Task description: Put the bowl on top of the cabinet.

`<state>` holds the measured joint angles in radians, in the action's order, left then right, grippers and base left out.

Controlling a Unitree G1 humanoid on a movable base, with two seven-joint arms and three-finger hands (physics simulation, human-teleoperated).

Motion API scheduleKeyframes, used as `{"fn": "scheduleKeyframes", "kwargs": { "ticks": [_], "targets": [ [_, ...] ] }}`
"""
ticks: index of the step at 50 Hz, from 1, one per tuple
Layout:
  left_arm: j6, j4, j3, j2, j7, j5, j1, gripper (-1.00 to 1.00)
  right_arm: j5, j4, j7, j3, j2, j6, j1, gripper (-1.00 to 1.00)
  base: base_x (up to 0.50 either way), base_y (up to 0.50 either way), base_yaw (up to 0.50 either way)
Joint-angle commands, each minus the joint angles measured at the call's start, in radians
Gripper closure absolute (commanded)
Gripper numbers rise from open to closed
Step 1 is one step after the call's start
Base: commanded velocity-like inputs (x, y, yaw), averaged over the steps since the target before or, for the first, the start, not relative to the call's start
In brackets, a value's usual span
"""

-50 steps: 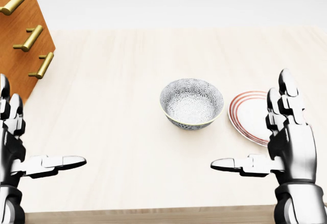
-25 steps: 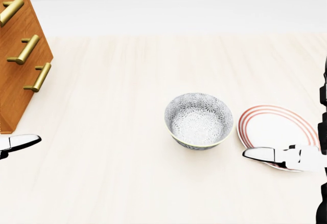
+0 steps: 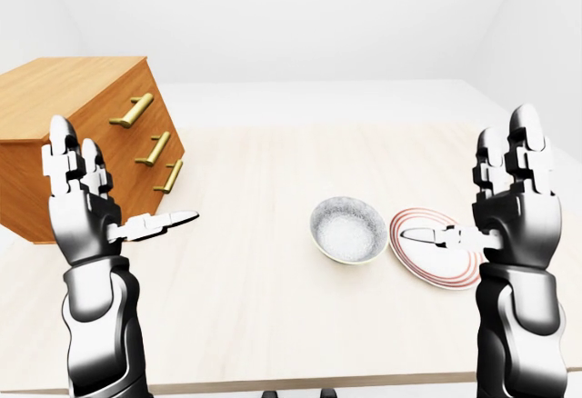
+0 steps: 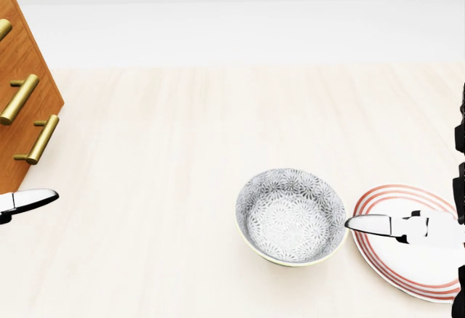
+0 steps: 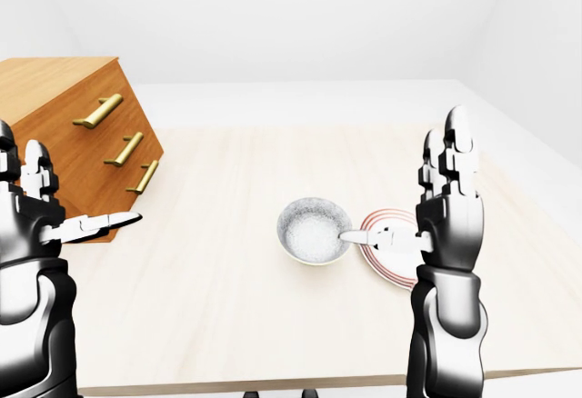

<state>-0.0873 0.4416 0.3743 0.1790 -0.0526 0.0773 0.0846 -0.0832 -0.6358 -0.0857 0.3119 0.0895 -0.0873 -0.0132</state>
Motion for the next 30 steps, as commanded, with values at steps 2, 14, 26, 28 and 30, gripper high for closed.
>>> {"fn": "scheduleKeyframes", "kwargs": {
  "ticks": [2, 14, 26, 28, 30],
  "targets": [
    [0.0, 0.019, 0.01, -0.006, 0.02, 0.049, -0.004, -1.0, 0.02, 0.0, -0.009, -0.01, -0.01, 0.0, -0.016, -1.0, 0.0, 0.0, 0.0],
    [0.0, 0.023, 0.013, -0.005, 0.021, 0.049, -0.002, -1.0, 0.034, 0.02, -0.025, -0.023, -0.016, 0.0, -0.024, -1.0, 0.01, 0.33, 0.0],
    [0.0, 0.024, 0.009, -0.006, 0.02, 0.044, -0.001, -1.0, 0.023, 0.001, -0.026, -0.007, -0.015, 0.0, -0.025, -1.0, 0.02, 0.5, 0.0],
    [0.0, 0.022, 0.009, -0.006, 0.02, 0.043, -0.001, -1.0, 0.024, 0.001, -0.026, -0.01, -0.016, 0.0, -0.026, -1.0, 0.02, 0.5, 0.0],
    [0.0, 0.021, 0.008, -0.006, 0.02, 0.043, 0.0, -1.0, 0.023, 0.002, -0.027, -0.012, -0.017, 0.0, -0.027, -1.0, 0.02, 0.5, 0.0]
  ]
}}
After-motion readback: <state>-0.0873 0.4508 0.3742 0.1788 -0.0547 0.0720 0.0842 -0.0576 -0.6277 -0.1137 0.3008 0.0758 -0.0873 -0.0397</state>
